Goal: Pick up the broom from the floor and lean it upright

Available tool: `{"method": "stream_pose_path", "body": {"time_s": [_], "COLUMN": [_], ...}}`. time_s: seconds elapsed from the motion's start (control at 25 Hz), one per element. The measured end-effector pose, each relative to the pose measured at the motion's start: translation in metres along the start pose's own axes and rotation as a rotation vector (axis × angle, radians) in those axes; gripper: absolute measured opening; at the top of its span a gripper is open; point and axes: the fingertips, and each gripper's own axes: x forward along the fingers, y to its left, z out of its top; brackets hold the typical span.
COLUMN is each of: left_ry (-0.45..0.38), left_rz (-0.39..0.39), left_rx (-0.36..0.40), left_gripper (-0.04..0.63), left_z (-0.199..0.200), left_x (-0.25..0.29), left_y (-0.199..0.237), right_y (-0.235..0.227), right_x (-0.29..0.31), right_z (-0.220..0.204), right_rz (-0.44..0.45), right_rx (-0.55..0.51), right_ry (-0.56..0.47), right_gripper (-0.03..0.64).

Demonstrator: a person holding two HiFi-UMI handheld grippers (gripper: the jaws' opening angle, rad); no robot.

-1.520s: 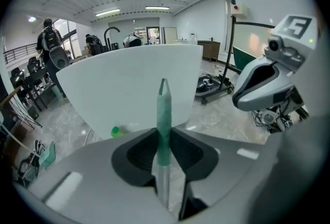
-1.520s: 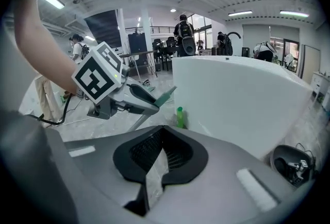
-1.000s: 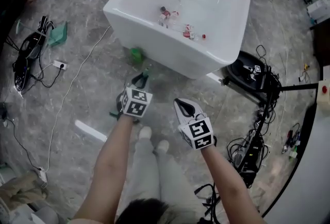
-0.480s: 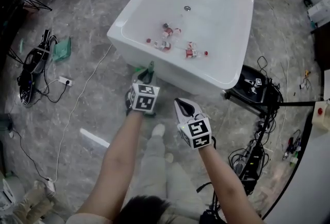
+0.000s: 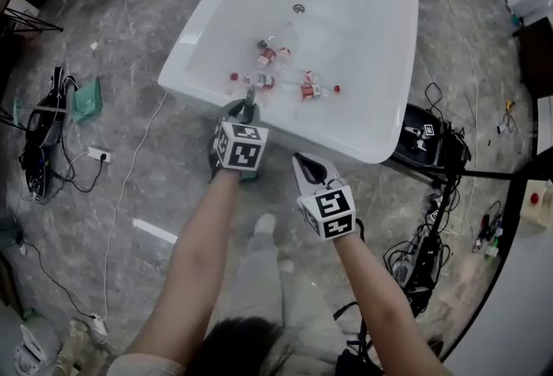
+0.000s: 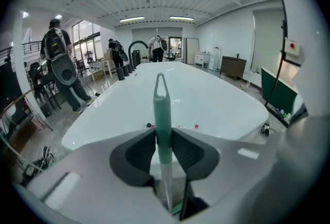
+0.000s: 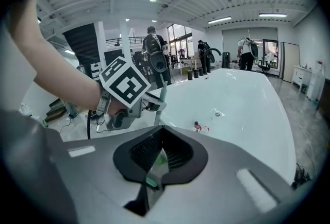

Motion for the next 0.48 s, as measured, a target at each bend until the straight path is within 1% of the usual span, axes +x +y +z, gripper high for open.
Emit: {"method": "stream_pose_path", "body": {"time_s": [0.12,0.24,0.32,0.4,0.48], "left_ry": [0.003,0.006,-0.001,-0.006,-0.015], "left_rz": [-0.014,-0.002,0.006,0.007,0.004], "left_rx": [0.061,0.092,0.094,0.095,0.09], "left_gripper": [0.097,0.114,0.152,0.235,0.261], "left_z": [0.0,0.001,0.007,0.012,0.017], "left_x": [0.002,0.003,0.004,0.004,0.002], "left_y": [-0.005,-0.004,-0.003,-0.002,-0.001], "right_y": [-0.002,0.003,0.003,0.004,0.004], "right_x": [0.002,0.002,0.0,-0.001,-0.003], "right_z": [-0.004,-0.004,-0.002,-0.005,-0.007], "right_rz": [-0.002,0.011,0.011,0.017,0.019], "right_rx": [0.009,-0.001,-0.008,-0.01,-0.011], "right_ry": [0.025,0.037,0.036,0.043,0.044], "right_gripper": [0.002,0.002,0.002,0.002,0.002]}}
